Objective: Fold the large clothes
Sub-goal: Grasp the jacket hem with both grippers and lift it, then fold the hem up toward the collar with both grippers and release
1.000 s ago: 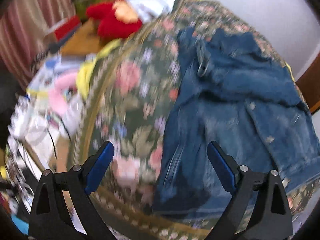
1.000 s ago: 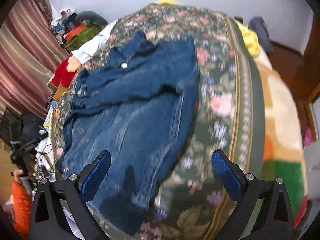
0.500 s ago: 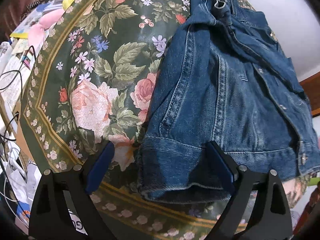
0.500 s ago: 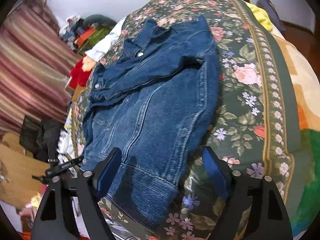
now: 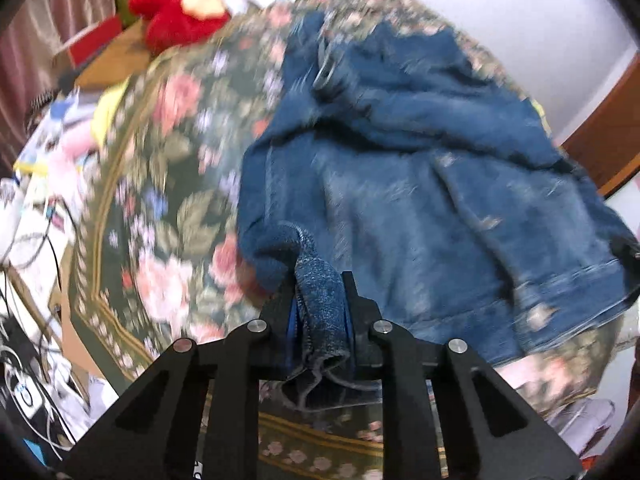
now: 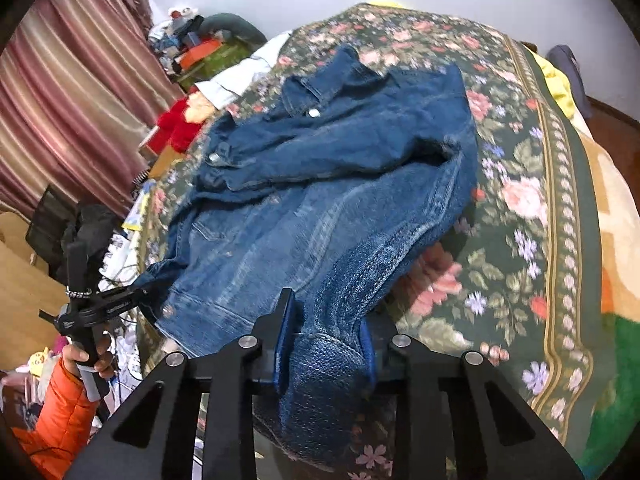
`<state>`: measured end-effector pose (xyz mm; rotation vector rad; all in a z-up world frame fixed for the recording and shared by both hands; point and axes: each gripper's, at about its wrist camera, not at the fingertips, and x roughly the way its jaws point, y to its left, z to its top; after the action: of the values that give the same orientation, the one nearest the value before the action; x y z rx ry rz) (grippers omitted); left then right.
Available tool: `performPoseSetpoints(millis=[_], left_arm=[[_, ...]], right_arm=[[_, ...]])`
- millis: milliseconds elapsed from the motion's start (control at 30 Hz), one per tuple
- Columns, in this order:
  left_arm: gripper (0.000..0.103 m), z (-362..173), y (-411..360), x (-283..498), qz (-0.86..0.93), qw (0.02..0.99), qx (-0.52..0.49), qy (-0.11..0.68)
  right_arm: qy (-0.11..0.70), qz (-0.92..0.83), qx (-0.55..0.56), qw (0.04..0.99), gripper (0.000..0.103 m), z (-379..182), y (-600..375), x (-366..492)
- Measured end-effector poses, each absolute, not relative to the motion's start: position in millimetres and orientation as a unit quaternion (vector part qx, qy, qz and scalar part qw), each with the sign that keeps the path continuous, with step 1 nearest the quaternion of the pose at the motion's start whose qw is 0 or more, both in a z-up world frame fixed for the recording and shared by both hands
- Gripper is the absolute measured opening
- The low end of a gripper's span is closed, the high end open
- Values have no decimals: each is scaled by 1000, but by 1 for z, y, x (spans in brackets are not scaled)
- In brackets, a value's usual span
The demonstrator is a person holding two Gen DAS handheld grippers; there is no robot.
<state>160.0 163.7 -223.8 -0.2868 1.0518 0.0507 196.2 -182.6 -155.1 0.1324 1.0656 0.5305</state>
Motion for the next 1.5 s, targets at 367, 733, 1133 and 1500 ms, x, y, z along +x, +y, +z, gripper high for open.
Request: performPoseSetpoints(millis=[367, 733, 1133, 1500], left_arm=[[17, -121, 189, 240, -8, 905, -178, 386], [15, -121, 229, 361, 81, 901, -177, 388], [19, -228, 238, 463, 117, 853, -141, 488], [29, -212, 217, 461, 129, 857, -51, 495]], right_arm=[[438, 264, 107, 853, 20, -113, -180, 267], [409, 167, 150, 885, 19, -117, -194, 393], [496, 156, 158, 839, 20, -200, -209, 476], [500, 49, 114, 857, 20, -175, -278, 455]])
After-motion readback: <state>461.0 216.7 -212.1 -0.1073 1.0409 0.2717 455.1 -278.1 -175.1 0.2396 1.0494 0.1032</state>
